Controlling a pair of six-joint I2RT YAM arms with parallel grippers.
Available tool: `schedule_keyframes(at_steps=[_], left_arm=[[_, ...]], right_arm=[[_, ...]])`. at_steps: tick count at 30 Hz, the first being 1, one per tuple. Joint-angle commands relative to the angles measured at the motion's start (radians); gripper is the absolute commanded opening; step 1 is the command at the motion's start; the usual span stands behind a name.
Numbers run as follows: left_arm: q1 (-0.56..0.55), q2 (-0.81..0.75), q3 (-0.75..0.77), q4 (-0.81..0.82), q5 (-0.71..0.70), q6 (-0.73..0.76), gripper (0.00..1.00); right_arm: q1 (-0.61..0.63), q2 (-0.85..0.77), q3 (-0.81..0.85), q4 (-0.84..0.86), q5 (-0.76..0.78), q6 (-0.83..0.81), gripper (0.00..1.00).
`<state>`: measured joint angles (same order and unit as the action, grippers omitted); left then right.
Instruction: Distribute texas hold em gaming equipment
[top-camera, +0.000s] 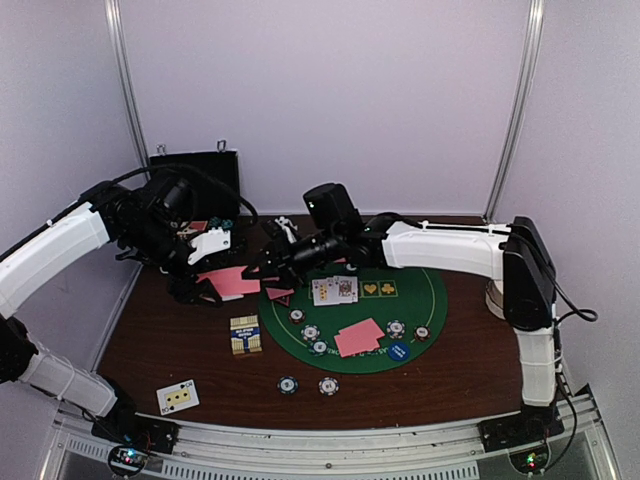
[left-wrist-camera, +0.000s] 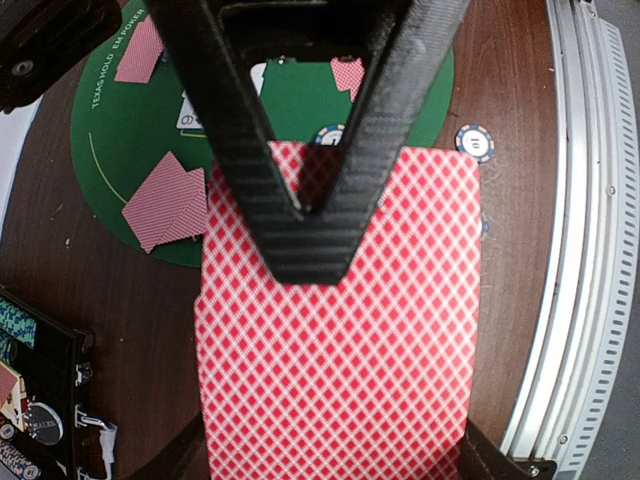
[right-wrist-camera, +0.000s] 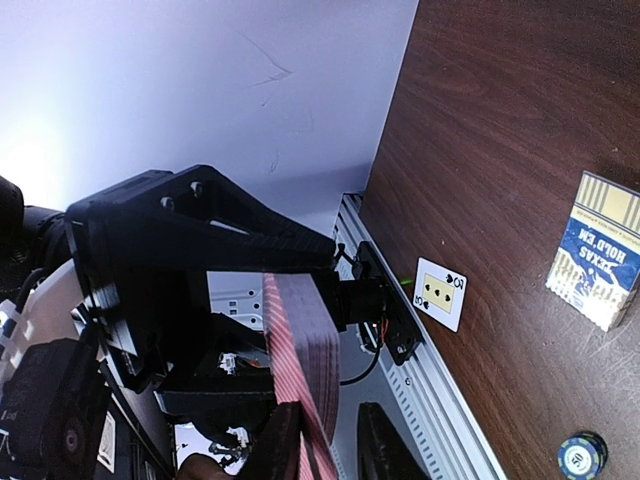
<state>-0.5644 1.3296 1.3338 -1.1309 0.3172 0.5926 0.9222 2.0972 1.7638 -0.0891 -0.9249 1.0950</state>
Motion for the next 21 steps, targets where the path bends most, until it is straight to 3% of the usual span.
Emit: schedule_keyframes(at_steps=[1,6,12,21], left_arm=[[0.001,-0.009,0.028,0.026,0.018,-0.007,0.0],[0.001,-0.01,0.03,0.026,0.018,-0.008,0.0],[0.001,-0.011,0.031,0.025,0.011,-0.008,0.0],[0.001,-0.014,0.025,0.026,-0.001,-0.007,0.0]], right_arm=[[-0.017,-0.068,-0.051,0.004,-0.021,0.014,0.2],[-0.017,-0.079,-0.076,0.053,-0.03,0.052,0.17],[-0.018,-0.095,-0.086,0.069,-0.041,0.066,0.0],[-0.064,-0.143,-0.092,0.001,-0.05,0.029,0.0]])
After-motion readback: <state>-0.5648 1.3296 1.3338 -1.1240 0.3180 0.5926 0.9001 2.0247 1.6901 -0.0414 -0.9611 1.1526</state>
